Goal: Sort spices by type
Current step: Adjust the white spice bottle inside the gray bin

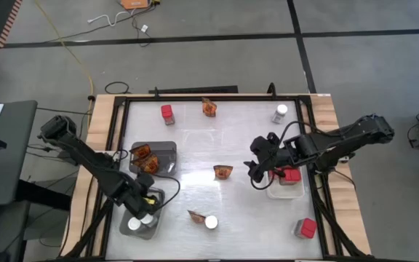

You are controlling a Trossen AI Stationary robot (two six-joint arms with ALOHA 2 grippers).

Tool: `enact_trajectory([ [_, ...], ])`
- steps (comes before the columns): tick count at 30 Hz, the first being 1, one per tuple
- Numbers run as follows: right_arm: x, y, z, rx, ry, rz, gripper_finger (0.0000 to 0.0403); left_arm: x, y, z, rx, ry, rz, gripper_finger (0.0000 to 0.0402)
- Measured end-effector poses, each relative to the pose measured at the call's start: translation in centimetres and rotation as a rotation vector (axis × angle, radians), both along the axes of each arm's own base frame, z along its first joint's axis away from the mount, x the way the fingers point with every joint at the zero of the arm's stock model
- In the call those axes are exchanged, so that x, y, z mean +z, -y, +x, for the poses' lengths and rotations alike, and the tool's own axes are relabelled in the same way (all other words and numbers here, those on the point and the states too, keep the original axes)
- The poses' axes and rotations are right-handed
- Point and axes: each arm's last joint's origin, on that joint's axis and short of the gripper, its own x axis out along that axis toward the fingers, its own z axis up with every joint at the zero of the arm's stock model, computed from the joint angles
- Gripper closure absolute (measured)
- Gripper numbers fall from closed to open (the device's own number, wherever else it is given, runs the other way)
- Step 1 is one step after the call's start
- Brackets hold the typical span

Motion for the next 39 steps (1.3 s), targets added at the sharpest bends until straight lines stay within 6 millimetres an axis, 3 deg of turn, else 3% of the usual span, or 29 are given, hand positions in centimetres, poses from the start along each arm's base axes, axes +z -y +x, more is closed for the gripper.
enact_trajectory([
  [9,0.5,0.3,0.9,-0.028,0.101,0.03,0.0097,3.3,-1.3,-1.5,-0.087,0.103,-0.065,0.0117],
  [16,0.0,0.3,3.2,0.033,0.152,0.043,0.0097,5.4,-2.4,-3.4,-0.253,0.186,-0.074,0.0117],
  [19,-0.5,-0.2,5.2,0.115,0.218,0.034,0.0097,6.0,-2.7,-4.3,-0.423,0.197,-0.066,0.0117],
  [22,-1.1,-0.9,7.4,0.213,0.274,-0.005,0.0097,6.5,-2.7,-5.0,-0.484,0.202,-0.115,0.0117],
  [26,-1.2,-1.6,10.7,0.298,0.284,-0.076,0.0097,6.4,-2.4,-6.2,-0.615,0.194,-0.043,0.0117],
  [34,-0.9,-3.9,18.4,0.464,0.291,-0.169,0.0097,3.5,-1.0,-8.8,-0.742,0.184,0.053,0.0117],
  [39,-1.4,-5.0,22.7,0.51,0.236,-0.179,0.0097,2.4,0.0,-10.1,-0.772,0.275,0.071,0.0117],
])
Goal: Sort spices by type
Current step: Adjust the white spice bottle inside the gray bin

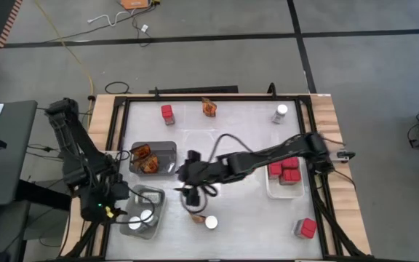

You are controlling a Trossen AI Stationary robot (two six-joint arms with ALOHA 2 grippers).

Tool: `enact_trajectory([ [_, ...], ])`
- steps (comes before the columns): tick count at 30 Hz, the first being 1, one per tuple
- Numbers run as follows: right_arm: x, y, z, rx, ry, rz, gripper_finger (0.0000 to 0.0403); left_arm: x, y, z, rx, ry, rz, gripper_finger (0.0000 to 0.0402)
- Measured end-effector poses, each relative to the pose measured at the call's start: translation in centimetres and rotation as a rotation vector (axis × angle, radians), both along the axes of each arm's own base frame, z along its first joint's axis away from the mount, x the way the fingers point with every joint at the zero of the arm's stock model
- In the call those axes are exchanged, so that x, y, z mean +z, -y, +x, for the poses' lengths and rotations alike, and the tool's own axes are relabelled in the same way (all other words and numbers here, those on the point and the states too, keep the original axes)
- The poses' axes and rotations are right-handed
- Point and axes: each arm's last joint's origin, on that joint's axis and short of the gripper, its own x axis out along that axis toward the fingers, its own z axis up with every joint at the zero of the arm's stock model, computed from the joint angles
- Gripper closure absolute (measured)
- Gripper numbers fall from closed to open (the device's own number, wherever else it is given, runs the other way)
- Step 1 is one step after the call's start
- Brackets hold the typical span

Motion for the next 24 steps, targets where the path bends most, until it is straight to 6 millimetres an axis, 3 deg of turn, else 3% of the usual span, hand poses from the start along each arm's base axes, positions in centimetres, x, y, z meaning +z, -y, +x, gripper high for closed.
enact_trajectory([
  [5,-0.2,-0.4,1.9,-0.034,-0.078,0.024,0.0097,-0.8,0.1,-1.9,-0.016,0.025,-0.037,0.0117],
  [12,-0.9,-0.1,0.6,-0.184,-0.261,0.147,0.0097,-2.0,-0.6,-4.3,-0.04,-0.092,-0.069,0.0117],
  [24,0.0,-0.8,0.9,-0.188,-0.177,0.198,0.0097,-5.8,1.3,-3.3,-0.011,-0.024,-0.158,0.0117],
])
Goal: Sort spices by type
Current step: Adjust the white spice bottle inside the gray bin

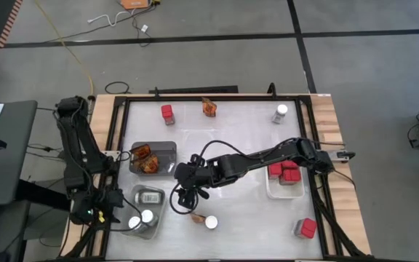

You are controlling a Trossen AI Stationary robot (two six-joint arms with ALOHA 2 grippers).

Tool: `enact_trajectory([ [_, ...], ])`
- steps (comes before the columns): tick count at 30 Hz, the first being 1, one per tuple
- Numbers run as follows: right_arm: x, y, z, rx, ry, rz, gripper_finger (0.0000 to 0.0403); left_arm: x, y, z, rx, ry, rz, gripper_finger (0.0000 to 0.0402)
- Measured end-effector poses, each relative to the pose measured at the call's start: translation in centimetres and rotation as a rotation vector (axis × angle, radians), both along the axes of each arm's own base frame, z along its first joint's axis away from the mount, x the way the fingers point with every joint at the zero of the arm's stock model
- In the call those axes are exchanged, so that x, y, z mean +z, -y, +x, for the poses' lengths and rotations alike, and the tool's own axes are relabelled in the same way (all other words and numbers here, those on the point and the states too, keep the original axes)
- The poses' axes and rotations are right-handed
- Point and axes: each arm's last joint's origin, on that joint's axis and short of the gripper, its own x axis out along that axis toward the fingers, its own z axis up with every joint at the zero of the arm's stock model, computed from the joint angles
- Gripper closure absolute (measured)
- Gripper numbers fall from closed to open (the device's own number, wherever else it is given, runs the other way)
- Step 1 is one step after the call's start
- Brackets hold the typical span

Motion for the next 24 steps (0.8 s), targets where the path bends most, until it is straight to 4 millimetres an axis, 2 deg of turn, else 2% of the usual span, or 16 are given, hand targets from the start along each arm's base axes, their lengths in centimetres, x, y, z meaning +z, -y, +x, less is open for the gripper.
enact_trajectory([
  [11,-0.2,0.3,-0.9,0.037,-0.095,-0.061,0.0097,0.1,1.2,2.5,0.059,0.13,-0.038,0.0117],
  [15,0.7,0.7,-2.6,0.042,-0.188,-0.085,0.0097,0.3,1.3,2.8,0.087,0.136,-0.076,0.0117],
  [20,2.7,0.7,-5.2,0.032,-0.263,-0.16,0.0097,0.9,1.6,3.0,0.2,0.097,-0.228,0.0117],
  [24,4.2,0.3,-7.3,0.01,-0.299,-0.216,0.0097,1.7,1.6,3.0,0.209,0.107,-0.306,0.0117],
])
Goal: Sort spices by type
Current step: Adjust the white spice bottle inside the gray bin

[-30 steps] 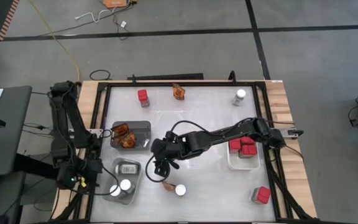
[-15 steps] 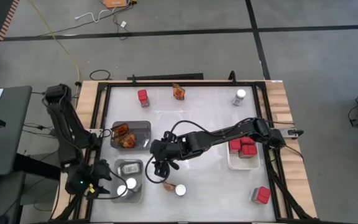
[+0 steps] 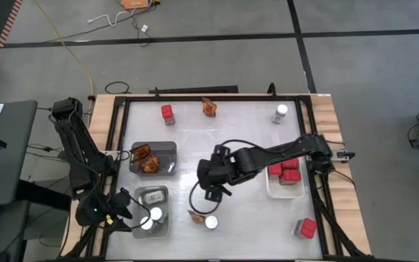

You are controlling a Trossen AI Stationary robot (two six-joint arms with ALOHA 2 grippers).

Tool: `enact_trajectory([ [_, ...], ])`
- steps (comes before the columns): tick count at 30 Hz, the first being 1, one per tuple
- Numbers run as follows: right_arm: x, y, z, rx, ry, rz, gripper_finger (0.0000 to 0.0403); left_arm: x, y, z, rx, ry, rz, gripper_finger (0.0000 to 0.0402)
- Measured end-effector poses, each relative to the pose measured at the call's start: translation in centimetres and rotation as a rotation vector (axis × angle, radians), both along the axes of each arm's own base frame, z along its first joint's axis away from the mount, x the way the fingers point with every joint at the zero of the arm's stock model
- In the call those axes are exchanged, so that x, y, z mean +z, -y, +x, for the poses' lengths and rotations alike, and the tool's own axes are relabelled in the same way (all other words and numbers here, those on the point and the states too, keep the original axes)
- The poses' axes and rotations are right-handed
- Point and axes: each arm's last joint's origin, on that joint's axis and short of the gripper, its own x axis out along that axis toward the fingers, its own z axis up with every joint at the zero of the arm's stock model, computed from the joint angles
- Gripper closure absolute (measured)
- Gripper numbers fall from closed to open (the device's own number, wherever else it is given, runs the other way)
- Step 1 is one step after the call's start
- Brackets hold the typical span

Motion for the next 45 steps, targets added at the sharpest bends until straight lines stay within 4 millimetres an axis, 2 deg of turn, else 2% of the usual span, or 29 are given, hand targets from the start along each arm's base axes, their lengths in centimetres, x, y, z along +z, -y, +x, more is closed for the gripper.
enact_trajectory([
  [9,1.5,-2.0,-3.4,-0.088,-0.031,-0.065,0.0097,1.3,-0.8,0.0,-0.009,0.125,0.013,0.0117],
  [17,1.5,-3.7,-4.6,-0.164,-0.021,-0.068,0.0097,2.0,-2.4,0.3,0.003,0.092,-0.004,0.0117],
  [21,1.5,-4.2,-4.8,-0.188,-0.003,-0.068,0.0097,3.4,-3.4,0.2,-0.017,0.078,0.13,0.0117],
  [26,1.4,-4.4,-5.2,-0.222,-0.009,-0.056,0.0097,6.7,-4.5,0.5,-0.027,0.03,0.349,0.0122],
  [31,1.4,-4.6,-5.4,-0.228,-0.003,-0.069,0.0097,9.0,-4.1,2.3,-0.016,-0.038,0.554,0.0126],
  [37,1.3,-4.6,-5.7,-0.222,-0.032,-0.098,0.0097,8.3,-2.8,5.7,0.07,-0.207,0.716,0.0127],
  [40,1.3,-4.5,-6.0,-0.213,-0.063,-0.12,0.0097,7.6,-2.7,7.1,0.137,-0.359,0.689,0.0127],
  [45,1.1,-4.2,-6.7,-0.196,-0.138,-0.171,0.0097,6.4,-2.7,9.5,0.246,-0.552,0.512,0.0127],
])
